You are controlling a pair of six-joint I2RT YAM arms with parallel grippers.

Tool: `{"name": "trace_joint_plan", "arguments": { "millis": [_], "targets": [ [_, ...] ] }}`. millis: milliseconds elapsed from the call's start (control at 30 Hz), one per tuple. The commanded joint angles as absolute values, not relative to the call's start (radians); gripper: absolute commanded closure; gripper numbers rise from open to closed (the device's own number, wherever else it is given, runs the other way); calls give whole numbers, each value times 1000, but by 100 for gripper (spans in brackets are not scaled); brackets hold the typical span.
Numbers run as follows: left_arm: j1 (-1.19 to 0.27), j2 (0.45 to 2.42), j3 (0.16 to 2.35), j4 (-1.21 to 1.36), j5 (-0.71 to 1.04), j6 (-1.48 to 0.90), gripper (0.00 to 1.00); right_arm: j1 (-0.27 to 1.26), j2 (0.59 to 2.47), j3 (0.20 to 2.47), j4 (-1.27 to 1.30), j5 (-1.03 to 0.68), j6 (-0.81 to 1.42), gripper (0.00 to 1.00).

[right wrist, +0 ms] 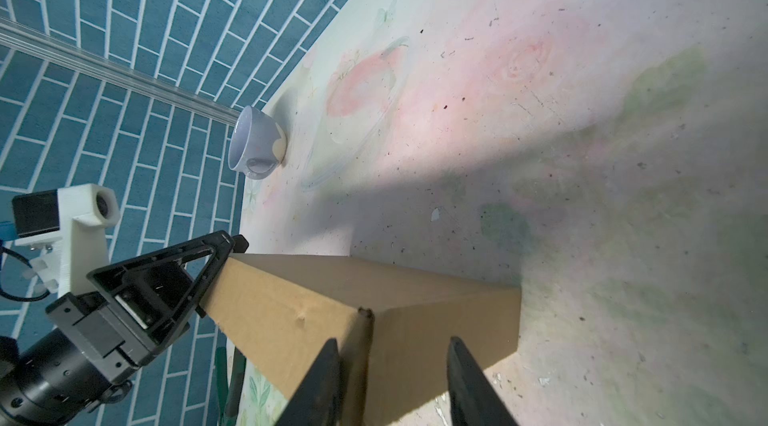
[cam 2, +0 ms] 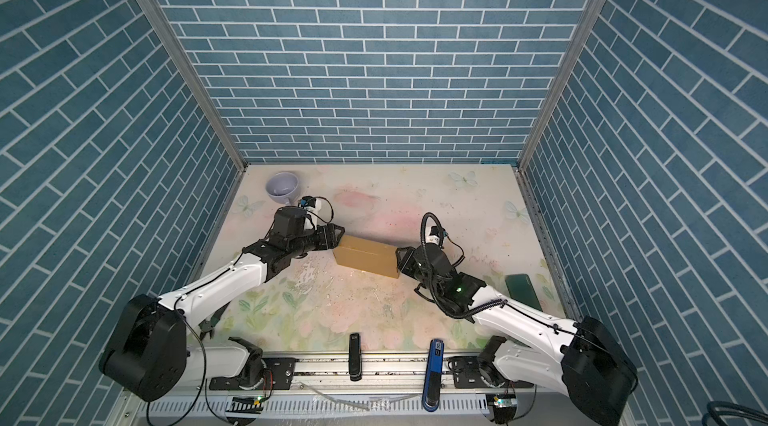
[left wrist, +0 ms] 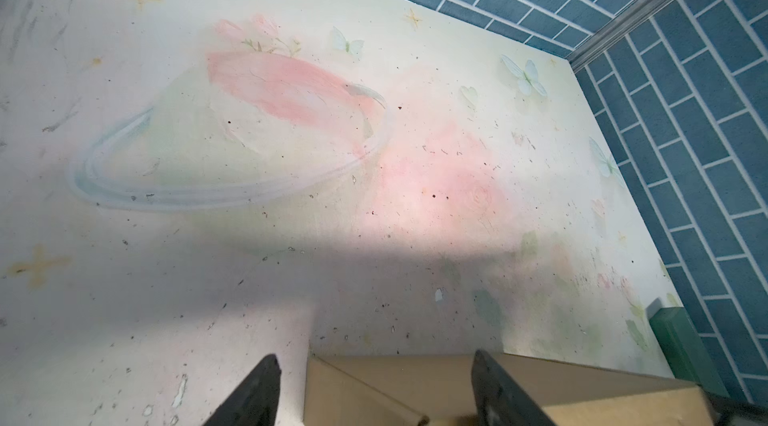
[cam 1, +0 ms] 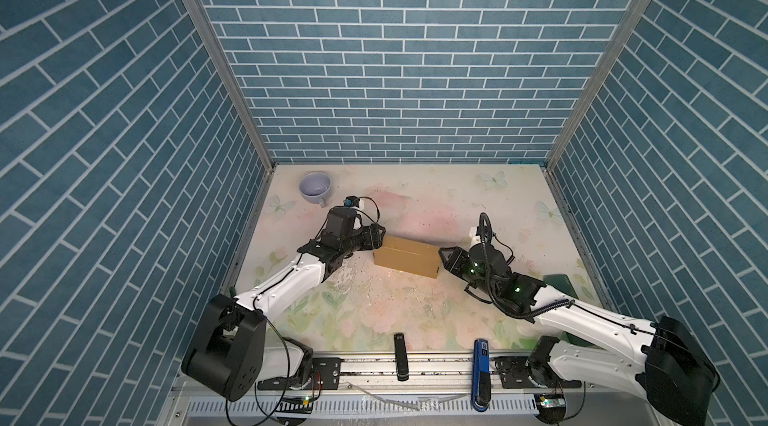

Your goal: Fold the paper box

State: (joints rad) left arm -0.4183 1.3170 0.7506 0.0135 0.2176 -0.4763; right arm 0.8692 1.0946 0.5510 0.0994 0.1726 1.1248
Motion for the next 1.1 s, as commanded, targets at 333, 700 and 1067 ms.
{"name": "trace_joint_plan", "arguments": {
  "millis": [333,700,1067],
  "targets": [
    [-374,1280,840,-55,270,-410,26,864,1055,620,-91,231,1018,54],
    [-324,1236,814,-47,347,-403,26,865,1075,708,-149,236,955,52],
    [-310,1161,745,-5,510,-424,32,865,1137,764,-170,186,942,56]
  ]
}}
